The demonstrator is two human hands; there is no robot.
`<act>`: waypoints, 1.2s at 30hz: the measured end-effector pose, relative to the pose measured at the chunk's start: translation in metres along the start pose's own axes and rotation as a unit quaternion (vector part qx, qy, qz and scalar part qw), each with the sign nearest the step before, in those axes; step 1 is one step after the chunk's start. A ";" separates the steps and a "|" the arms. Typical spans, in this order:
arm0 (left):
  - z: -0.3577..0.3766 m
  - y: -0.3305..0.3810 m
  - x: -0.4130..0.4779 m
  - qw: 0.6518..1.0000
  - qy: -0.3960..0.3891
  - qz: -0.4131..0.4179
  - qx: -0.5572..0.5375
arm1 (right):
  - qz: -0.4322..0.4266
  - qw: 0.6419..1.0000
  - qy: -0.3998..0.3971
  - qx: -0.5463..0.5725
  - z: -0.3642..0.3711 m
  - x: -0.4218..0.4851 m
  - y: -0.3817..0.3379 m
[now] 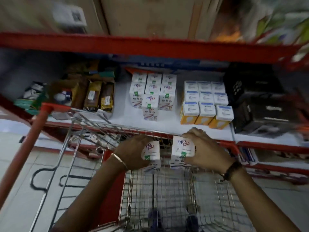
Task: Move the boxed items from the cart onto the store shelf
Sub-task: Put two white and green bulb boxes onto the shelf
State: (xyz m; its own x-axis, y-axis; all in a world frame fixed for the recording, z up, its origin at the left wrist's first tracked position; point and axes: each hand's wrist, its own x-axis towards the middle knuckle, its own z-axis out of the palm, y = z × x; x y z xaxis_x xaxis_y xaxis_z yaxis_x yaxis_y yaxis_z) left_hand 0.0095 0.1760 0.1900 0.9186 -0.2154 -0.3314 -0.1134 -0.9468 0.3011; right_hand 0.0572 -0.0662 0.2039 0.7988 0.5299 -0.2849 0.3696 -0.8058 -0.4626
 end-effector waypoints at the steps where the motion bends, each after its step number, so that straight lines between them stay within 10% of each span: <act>1: -0.018 0.002 -0.004 1.000 0.016 -0.001 -0.002 | -0.009 1.000 0.011 0.000 -0.015 -0.001 -0.003; 11: -0.137 -0.039 0.028 0.986 0.131 -0.052 0.089 | -0.025 0.988 0.143 -0.044 -0.088 0.059 -0.025; 31: -0.035 -0.110 0.125 0.981 0.150 -0.119 -0.042 | 0.040 0.983 0.175 0.034 0.011 0.158 -0.003; 34: -0.019 -0.110 0.120 0.939 0.236 -0.128 -0.214 | 0.075 0.940 0.288 0.168 0.024 0.134 -0.020; 36: -0.017 -0.100 0.113 0.839 0.299 -0.201 -0.408 | 0.135 0.874 0.359 0.298 0.040 0.119 -0.035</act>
State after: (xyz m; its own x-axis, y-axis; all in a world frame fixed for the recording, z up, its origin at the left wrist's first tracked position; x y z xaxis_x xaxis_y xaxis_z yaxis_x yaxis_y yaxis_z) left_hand 0.1314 0.2499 0.1374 0.8735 0.4722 -0.1181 0.3239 -0.3828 0.8652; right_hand 0.1206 0.0362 0.1528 0.9899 -0.1326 0.0506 -0.0197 -0.4815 -0.8762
